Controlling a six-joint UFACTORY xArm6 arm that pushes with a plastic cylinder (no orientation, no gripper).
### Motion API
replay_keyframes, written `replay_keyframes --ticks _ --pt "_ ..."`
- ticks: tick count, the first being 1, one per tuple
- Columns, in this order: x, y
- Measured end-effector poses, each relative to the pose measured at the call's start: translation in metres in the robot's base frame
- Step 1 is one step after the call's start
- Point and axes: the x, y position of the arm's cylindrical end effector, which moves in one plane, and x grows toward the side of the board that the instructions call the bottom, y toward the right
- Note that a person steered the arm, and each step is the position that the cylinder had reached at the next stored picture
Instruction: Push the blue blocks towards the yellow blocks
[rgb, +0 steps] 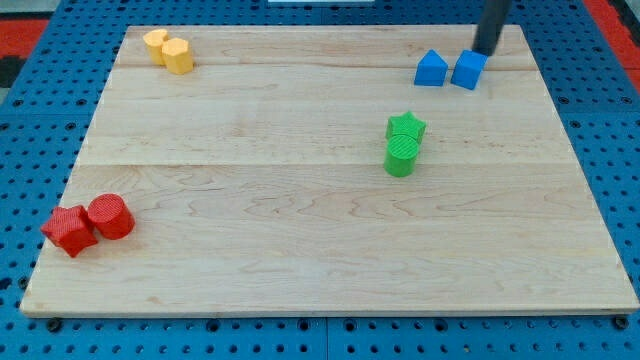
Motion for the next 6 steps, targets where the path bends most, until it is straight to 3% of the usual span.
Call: replay_keyframes --ticks 1,2,3,4,5,6 --pt "0.017 0.015" --pt "0.053 -0.033" --pt "0.062 -0.081" --pt "0.061 -0.044" --pt "0.056 0.046" --pt "0.026 -0.009"
